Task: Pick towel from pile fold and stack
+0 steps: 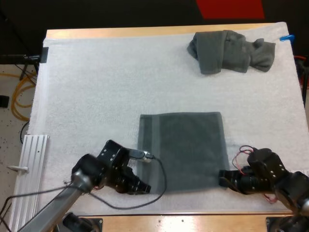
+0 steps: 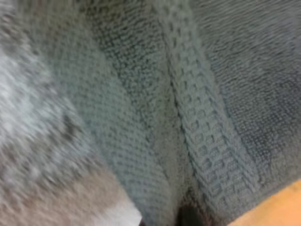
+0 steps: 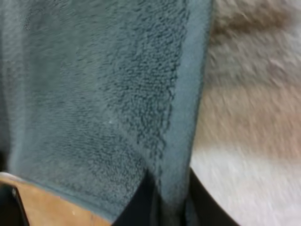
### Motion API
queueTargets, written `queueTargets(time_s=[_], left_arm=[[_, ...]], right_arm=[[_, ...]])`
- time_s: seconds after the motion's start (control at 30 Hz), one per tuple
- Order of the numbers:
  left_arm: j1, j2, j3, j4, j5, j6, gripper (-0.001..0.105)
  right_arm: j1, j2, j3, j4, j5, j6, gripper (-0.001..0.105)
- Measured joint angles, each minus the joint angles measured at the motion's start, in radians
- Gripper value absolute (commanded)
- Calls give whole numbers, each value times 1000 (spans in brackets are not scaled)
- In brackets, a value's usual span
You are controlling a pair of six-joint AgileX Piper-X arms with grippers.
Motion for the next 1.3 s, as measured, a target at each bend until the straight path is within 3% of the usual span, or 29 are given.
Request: queueTargets(time_s=[0.17,0.37,0.57,0.73,0.97,1.3], left_arm=[[4,-62,18,-26,15,-35,0],[101,14,19,-207,34,-99,0],[246,207,19,-448,202,-149,0],[317,339,12,-606,263,-195,0],[347,418,3,-737,286,-237,0],[347,429,-2,-808,235,-243,0]], right_arm=[[0,-45,0,43,23,40,1],[0,43,0,-179,70,136,1],[-18,250,0,-407,89,180,1],[-102,357,0,-559,95,191,1],[-221,462,0,-670,95,201,1],[-239,551,0,-774,65,205,4]])
